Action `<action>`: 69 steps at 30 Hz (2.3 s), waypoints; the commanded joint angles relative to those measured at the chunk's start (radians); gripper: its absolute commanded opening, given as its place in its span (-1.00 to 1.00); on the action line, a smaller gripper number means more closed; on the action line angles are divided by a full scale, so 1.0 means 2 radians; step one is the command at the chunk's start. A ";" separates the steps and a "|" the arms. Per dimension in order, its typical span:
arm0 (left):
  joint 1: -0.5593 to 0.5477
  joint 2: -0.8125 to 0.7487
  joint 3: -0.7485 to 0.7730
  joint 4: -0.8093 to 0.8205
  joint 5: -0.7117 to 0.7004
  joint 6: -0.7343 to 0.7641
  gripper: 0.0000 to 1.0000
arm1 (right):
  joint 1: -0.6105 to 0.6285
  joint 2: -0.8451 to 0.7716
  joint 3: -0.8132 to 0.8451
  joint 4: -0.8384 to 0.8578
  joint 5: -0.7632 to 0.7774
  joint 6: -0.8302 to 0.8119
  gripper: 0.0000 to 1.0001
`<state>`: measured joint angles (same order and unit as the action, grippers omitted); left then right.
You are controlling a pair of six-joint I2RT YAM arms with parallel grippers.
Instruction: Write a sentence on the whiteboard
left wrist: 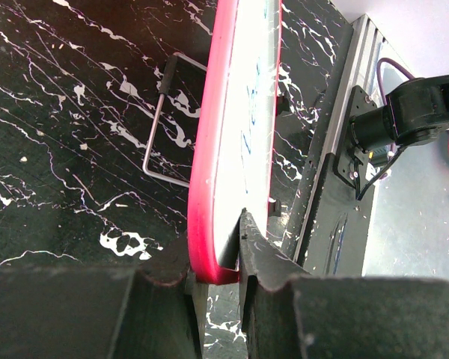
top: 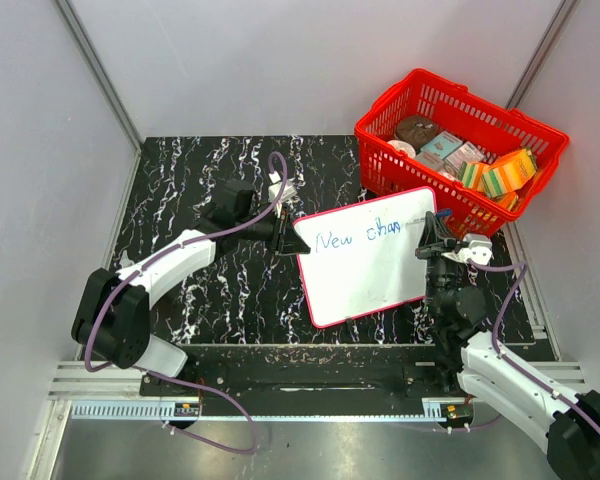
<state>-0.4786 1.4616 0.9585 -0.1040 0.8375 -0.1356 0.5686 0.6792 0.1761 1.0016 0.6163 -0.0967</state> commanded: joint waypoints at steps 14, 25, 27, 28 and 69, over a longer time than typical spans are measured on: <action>-0.013 0.024 -0.020 -0.063 -0.115 0.121 -1.00 | -0.001 0.049 0.028 0.066 0.013 -0.020 -1.00; -0.014 0.026 -0.021 -0.064 -0.116 0.121 -1.00 | -0.001 0.045 0.026 0.038 -0.018 0.005 -1.00; -0.014 0.025 -0.020 -0.063 -0.116 0.121 -1.00 | -0.001 0.043 0.023 0.034 -0.020 0.011 -1.00; -0.013 0.026 -0.019 -0.063 -0.117 0.121 -1.00 | -0.001 0.041 0.024 0.023 -0.019 0.013 -1.00; -0.015 0.024 -0.020 -0.065 -0.121 0.121 -1.00 | -0.001 0.017 0.012 -0.014 0.036 0.018 -1.00</action>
<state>-0.4812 1.4616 0.9596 -0.1112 0.8227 -0.1349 0.5686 0.6987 0.1860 0.9272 0.6476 -0.0364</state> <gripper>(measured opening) 0.210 0.057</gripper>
